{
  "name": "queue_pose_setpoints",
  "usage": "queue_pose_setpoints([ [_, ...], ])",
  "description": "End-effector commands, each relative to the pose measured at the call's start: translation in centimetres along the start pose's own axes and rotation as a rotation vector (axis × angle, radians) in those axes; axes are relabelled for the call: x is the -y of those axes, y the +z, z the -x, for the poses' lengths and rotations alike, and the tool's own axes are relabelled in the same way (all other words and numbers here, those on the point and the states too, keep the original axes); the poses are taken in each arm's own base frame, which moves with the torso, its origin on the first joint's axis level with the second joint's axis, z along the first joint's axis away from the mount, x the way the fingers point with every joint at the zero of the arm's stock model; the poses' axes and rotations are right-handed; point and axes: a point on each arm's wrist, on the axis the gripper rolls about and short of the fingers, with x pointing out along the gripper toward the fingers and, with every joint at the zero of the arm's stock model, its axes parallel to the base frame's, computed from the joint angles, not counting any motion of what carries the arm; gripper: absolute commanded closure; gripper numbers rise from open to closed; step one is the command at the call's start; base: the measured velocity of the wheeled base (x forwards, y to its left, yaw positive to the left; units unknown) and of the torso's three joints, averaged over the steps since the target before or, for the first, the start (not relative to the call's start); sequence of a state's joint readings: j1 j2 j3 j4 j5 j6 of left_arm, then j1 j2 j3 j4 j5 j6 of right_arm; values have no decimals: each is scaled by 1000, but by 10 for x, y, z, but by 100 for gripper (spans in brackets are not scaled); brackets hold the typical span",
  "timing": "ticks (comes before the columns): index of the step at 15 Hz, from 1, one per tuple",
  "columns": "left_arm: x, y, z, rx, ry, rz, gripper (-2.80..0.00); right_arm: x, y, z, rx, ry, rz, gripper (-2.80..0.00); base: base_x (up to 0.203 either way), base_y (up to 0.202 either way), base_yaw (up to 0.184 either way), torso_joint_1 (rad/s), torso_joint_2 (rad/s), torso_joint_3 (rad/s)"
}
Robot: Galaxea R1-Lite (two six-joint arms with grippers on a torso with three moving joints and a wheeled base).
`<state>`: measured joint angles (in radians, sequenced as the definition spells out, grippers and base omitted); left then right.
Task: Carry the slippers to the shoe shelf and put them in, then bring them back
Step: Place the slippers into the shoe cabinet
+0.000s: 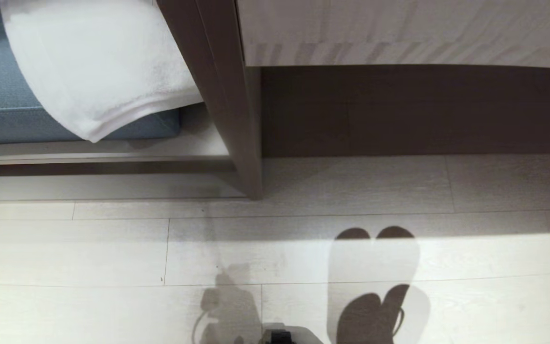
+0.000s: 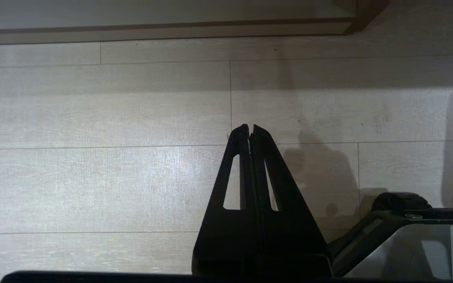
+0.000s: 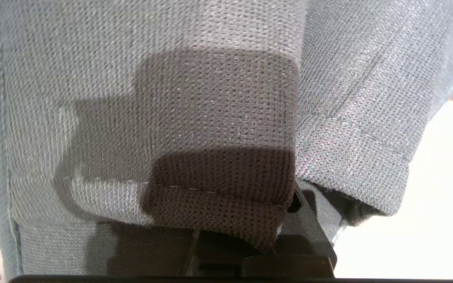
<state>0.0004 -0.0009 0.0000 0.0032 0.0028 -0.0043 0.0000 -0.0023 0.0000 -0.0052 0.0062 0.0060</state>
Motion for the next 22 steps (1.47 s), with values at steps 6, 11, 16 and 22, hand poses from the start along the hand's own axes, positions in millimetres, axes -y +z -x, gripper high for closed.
queue_pose_setpoints([
  [6,0,0,0,-1,1,0,0,0,0,0,0,0,0,0,0,0,0,5,3,206],
  [11,0,0,0,-1,1,0,0,0,0,0,-1,-2,-9,0,0,0,0,0,3,204],
  [16,0,0,0,-1,0,0,0,0,0,0,-1,-2,-3,0,0,0,0,4,3,205],
  [22,0,0,0,-1,0,0,0,0,0,0,-1,-2,-2,0,0,0,0,2,1,203],
])
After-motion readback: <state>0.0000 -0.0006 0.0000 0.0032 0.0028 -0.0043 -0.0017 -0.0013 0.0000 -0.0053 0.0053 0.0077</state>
